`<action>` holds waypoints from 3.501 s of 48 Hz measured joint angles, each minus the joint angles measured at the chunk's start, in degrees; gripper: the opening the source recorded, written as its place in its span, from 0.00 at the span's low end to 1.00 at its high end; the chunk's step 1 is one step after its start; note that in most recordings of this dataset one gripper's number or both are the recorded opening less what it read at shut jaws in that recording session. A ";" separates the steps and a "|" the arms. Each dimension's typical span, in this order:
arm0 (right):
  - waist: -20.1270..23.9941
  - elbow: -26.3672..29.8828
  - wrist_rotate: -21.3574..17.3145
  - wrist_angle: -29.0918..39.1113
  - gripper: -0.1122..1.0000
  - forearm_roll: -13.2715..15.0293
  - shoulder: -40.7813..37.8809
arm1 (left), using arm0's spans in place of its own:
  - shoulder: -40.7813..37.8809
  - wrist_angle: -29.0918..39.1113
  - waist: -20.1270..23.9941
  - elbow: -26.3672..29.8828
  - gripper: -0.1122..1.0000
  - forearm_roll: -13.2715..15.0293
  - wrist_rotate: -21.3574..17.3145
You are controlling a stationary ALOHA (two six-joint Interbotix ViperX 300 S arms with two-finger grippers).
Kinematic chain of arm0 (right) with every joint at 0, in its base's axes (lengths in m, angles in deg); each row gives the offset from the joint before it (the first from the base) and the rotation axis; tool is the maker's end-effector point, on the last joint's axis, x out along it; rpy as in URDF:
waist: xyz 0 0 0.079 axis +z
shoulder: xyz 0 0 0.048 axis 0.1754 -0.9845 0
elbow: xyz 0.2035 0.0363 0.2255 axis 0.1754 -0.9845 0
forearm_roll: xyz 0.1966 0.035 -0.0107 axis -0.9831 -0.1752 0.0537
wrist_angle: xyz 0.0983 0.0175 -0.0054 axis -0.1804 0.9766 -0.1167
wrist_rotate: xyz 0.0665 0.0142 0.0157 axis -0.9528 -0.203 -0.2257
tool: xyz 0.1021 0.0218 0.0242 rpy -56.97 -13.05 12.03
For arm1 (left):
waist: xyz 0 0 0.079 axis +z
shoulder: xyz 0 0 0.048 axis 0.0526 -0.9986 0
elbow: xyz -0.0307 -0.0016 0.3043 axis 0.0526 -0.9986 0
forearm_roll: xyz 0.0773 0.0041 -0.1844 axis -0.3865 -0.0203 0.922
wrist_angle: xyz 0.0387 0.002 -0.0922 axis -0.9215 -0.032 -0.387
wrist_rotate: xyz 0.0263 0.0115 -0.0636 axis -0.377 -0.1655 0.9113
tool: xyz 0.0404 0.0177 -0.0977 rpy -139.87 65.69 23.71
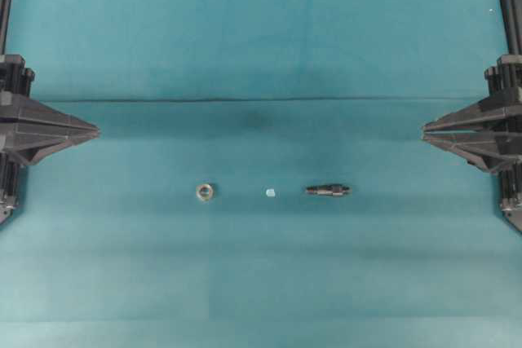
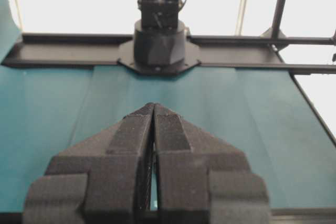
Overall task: Insert the washer onto the shaft with both hands.
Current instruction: 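Lower both grippers toward the washer and the threaded shaft, then open both grippers and center left over washer, right over shaft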
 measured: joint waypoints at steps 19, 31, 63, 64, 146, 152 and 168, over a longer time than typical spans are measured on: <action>-0.62 0.18 -4.92 2.29 0.01 -0.79 -0.53 | -6.42 7.47 0.00 5.89 0.12 -0.53 2.99; -2.99 5.01 -8.53 13.97 0.01 -0.79 -5.98 | -14.59 11.69 -0.09 8.79 0.12 -0.53 4.04; -3.08 16.26 -8.70 36.65 0.01 -0.53 -28.92 | -37.18 33.84 -0.79 22.24 0.12 -0.53 3.87; -3.08 16.61 -8.53 37.44 0.01 -0.53 -29.53 | -37.71 34.28 -0.79 22.50 0.12 -0.53 3.96; -0.18 25.14 -1.67 46.93 0.94 -0.18 -47.46 | -53.17 36.21 -0.79 26.89 0.94 -0.79 3.52; -0.18 25.05 -1.76 46.85 0.94 -0.09 -47.46 | -54.23 36.12 -0.97 27.33 0.95 -0.70 3.69; -0.18 24.70 -1.67 43.68 0.93 -0.09 -48.96 | -58.80 35.24 -0.97 28.56 0.95 -0.79 3.25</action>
